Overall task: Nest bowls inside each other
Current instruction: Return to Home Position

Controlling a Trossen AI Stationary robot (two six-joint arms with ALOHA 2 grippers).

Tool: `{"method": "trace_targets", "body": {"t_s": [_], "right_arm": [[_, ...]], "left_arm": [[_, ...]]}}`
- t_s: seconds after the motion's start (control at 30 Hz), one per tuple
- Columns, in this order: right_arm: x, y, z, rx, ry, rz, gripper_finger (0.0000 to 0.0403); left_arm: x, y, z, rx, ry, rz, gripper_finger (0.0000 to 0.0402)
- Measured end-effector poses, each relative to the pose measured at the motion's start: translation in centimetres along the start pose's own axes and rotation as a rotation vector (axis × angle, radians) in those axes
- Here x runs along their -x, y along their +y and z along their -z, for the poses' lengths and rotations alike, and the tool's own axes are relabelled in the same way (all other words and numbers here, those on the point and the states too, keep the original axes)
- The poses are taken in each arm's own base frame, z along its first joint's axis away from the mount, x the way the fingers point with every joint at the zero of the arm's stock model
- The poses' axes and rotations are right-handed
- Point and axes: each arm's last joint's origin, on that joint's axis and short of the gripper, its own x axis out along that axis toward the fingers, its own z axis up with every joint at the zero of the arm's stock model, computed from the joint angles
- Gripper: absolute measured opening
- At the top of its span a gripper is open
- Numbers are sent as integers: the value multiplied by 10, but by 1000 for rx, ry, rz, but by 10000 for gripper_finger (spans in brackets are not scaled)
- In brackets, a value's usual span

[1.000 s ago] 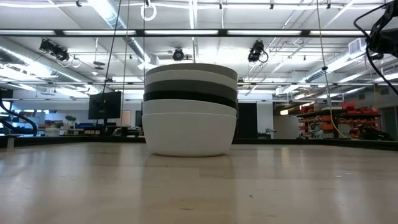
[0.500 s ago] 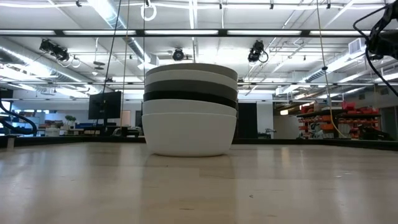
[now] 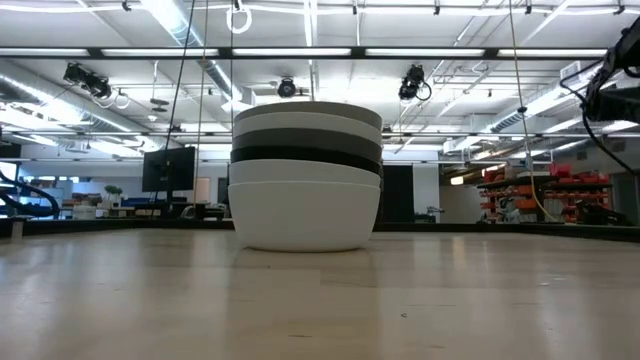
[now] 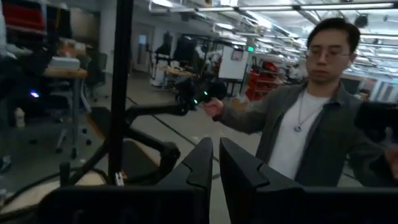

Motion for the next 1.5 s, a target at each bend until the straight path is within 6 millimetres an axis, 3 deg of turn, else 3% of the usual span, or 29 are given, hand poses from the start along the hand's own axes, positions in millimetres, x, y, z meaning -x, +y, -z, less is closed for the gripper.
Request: {"method": "trace_targets", "body": {"t_s": [0.2, 0.47, 0.6, 0.7, 0.8, 1.0, 1.17, 1.37, 1.5], "right_arm": [[4, -1, 0, 0, 31, 44, 12], [5, 0, 13, -7, 41, 44, 12], [11, 1, 23, -3, 17, 45, 12], [15, 2, 32, -5, 7, 45, 12], [18, 3, 36, -3, -5, 45, 12], [19, 3, 36, -25, -29, 45, 12], [17, 3, 34, -42, -72, 46, 12], [8, 0, 44, -90, -78, 70, 12], [2, -1, 53, -92, -68, 70, 12]], "left_arm": [[42, -3, -27, -27, -104, 1, 28], [74, -21, -37, -69, -138, -18, 40], [89, -29, -32, -58, -166, -13, 38], [111, -37, -22, -70, -241, -68, 33], [129, -44, -5, -94, -365, -58, 29], [123, -25, 63, -77, -426, -17, 34], [125, -15, 108, -87, -514, 31, 40], [133, -9, 148, -95, -596, 69, 33], [135, -6, 165, -69, -595, 78, 28]]}}
